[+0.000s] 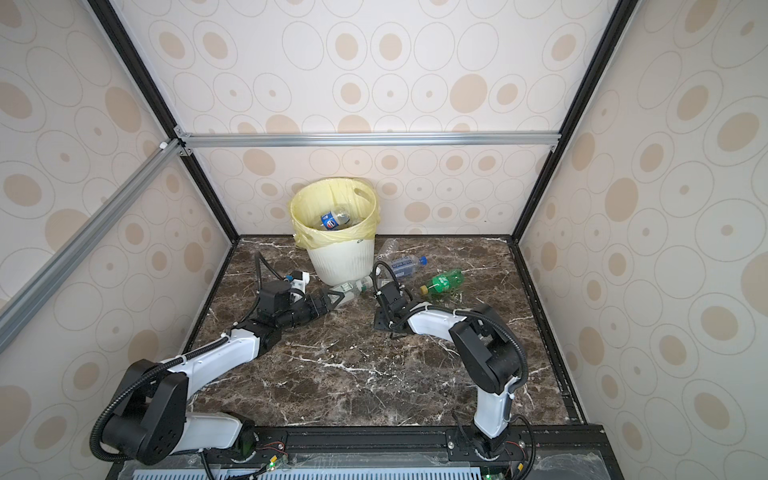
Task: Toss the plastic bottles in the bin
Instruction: 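Lift the green-label bottle with the right gripper toward the left gripper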
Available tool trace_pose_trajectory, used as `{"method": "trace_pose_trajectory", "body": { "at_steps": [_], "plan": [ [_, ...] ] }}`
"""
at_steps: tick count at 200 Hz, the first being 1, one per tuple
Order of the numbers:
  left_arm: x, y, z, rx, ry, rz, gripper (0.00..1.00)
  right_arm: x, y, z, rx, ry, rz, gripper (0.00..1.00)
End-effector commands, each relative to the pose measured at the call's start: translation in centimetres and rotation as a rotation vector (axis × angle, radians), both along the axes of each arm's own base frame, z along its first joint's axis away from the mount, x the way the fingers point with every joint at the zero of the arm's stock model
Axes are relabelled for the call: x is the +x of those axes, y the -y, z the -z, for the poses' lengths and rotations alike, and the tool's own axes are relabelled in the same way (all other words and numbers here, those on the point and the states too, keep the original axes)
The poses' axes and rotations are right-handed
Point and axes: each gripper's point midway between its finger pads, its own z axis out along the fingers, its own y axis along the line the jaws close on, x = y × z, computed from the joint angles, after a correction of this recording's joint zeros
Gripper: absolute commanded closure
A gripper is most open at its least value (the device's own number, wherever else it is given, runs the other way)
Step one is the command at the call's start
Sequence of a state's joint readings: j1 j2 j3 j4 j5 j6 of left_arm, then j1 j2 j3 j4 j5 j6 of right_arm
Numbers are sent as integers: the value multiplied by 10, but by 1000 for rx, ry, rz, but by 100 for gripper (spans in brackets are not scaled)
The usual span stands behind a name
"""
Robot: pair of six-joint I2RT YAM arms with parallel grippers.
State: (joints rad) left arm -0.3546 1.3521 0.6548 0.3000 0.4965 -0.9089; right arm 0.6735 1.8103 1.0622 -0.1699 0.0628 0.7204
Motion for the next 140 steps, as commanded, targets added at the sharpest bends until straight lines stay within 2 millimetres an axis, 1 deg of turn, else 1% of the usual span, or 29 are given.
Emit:
{"method": "trace_pose_trajectory", "body": {
  "at_steps": [1, 33, 42, 62, 111, 140],
  "plan": [
    [1, 8, -8, -28, 18, 16, 1, -7, 4, -16, -19, 33, -61, 65],
    [1, 16, -6, -43, 6, 32, 1, -16, -4, -38, 16, 78, -165, 65],
    [1, 19, -6, -52, 3, 37, 1, -18, -4, -42, 24, 89, -182, 65],
    [3, 24, -6, -66, 6, 44, 1, -24, -10, -53, 68, 113, -232, 65],
    [11, 36, -20, -99, 42, 61, 1, -37, -23, -70, 144, 142, -334, 65],
    [16, 43, -28, -114, 65, 69, 2, -46, -36, -81, 198, 167, -403, 65]
  ]
}}
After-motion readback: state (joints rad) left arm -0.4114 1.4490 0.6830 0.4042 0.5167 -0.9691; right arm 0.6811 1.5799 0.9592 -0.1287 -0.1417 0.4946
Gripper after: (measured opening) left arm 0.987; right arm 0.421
